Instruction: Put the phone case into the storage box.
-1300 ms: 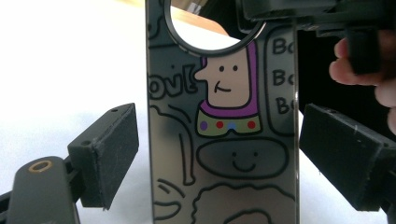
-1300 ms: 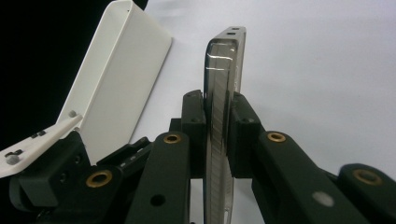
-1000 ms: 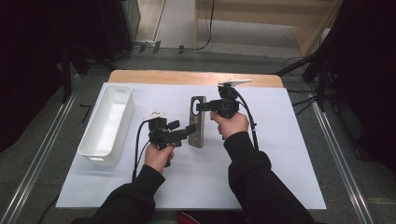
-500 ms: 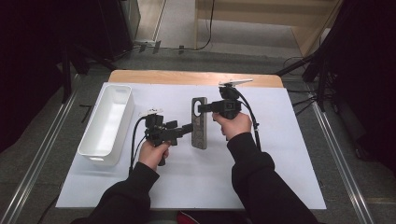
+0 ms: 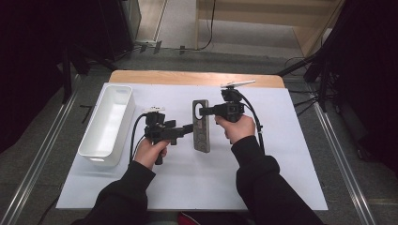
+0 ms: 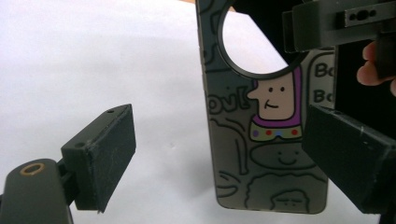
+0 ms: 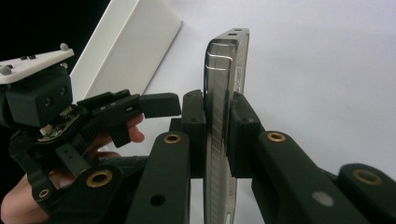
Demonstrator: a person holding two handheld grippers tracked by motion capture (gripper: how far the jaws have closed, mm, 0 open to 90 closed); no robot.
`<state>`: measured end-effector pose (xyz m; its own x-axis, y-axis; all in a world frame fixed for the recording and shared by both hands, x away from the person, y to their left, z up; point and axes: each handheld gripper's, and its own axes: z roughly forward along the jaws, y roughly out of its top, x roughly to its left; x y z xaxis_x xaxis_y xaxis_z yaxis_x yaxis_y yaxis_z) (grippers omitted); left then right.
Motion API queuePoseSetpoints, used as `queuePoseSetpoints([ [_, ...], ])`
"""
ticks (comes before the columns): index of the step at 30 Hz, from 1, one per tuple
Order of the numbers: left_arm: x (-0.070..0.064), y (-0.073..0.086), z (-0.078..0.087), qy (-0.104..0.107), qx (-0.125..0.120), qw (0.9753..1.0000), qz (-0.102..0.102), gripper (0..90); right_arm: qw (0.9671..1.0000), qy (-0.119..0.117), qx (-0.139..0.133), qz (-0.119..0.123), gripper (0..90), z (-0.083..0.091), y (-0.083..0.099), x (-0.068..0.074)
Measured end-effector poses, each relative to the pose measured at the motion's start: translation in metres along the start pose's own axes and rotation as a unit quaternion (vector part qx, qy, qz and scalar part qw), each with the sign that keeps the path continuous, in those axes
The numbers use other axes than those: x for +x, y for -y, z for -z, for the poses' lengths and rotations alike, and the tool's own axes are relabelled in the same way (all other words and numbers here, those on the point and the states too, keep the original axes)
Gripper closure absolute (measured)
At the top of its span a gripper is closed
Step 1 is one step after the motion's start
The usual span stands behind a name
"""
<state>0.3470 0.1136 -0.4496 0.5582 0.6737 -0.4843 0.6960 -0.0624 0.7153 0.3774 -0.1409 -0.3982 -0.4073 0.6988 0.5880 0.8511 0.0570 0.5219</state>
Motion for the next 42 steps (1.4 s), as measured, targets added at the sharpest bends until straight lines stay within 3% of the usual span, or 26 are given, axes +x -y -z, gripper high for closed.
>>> queuePoseSetpoints([
  [5, 0.0, -0.003, 0.002, -0.003, 0.007, 1.0, -0.003, 9.4, 1.0, -0.005, 0.002, 0.003, 78.1, 0.001, 0.004, -0.001],
  [20, 0.002, -0.01, 0.008, -0.02, 0.022, 0.9987, -0.041, 9.4, 0.9997, -0.017, 0.006, 0.019, 78.1, 0.002, 0.017, 0.006],
  [30, 0.005, -0.014, 0.009, -0.013, 0.027, 0.9988, -0.04, 9.5, 0.9992, -0.026, 0.002, 0.029, 78.2, 0.003, 0.025, 0.01],
  [42, 0.004, -0.019, 0.009, -0.025, 0.032, 0.9977, -0.055, 13.7, 0.9987, -0.033, -0.006, 0.037, 78.2, 0.004, 0.031, 0.016],
])
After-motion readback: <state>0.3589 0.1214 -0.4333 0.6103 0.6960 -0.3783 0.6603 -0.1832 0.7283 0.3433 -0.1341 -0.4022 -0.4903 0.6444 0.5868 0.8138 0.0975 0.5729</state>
